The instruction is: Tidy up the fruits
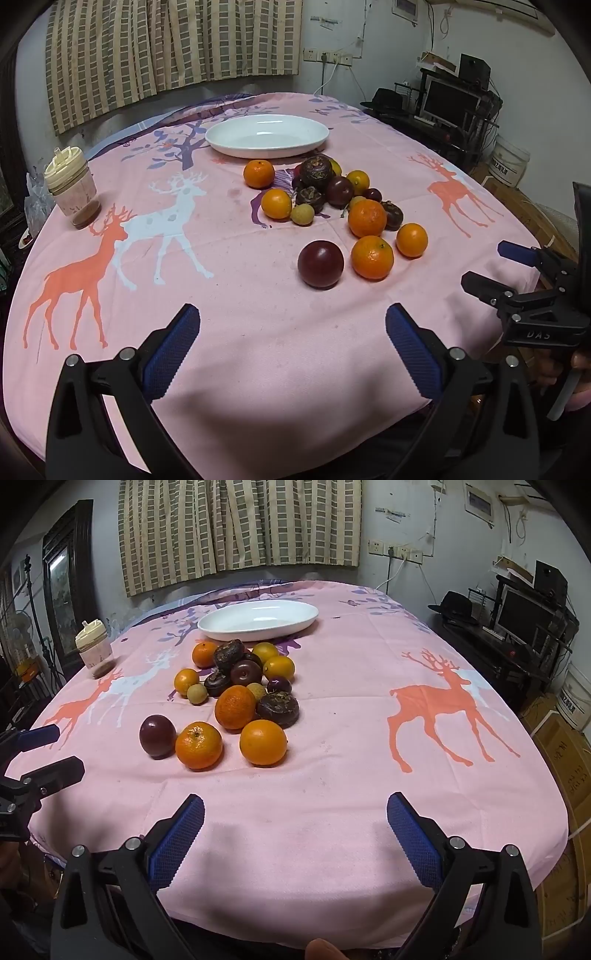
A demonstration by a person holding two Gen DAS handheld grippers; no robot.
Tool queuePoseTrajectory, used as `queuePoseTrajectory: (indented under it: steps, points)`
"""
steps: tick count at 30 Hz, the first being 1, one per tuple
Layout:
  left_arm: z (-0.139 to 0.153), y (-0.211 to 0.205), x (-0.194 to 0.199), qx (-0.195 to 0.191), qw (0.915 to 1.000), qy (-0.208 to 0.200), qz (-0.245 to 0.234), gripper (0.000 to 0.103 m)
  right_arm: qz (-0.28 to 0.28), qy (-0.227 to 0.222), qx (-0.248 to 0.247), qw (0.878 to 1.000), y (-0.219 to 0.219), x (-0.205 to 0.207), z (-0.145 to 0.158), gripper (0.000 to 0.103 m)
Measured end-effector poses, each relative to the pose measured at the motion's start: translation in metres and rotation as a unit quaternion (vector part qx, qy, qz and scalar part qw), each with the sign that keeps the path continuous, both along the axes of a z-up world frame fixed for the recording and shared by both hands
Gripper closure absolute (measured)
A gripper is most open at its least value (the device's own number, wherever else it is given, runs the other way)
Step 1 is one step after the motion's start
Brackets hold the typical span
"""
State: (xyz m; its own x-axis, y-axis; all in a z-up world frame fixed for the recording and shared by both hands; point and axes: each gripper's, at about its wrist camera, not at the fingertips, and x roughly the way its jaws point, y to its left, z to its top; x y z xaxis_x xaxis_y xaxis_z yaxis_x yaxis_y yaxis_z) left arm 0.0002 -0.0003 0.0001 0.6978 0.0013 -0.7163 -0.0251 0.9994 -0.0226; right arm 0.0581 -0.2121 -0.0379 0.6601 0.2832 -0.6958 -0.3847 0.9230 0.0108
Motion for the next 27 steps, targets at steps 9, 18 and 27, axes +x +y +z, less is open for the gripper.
queuePoseTrajectory:
  steps: [9,18,27]
  points:
    - [0.0008,0.0002,-0.0023,0.006,1.0000,0.001,-0.002,0.005,0.002,-0.001,0.001,1.000,0.0065,-0.0023,0.0034,0.004]
    - [-0.0001,0.0005,-0.0008,0.001,1.0000,-0.002,-0.001,0.005,0.002,-0.001,0.000,1.000,0.0073,-0.0029,0.0037,0.004]
    - [-0.0018,-0.0018,0.0001,0.002,1.0000,-0.002,-0.001,0.005,0.002,-0.001,0.001,1.000,0.0079,-0.0027,0.0041,0.004]
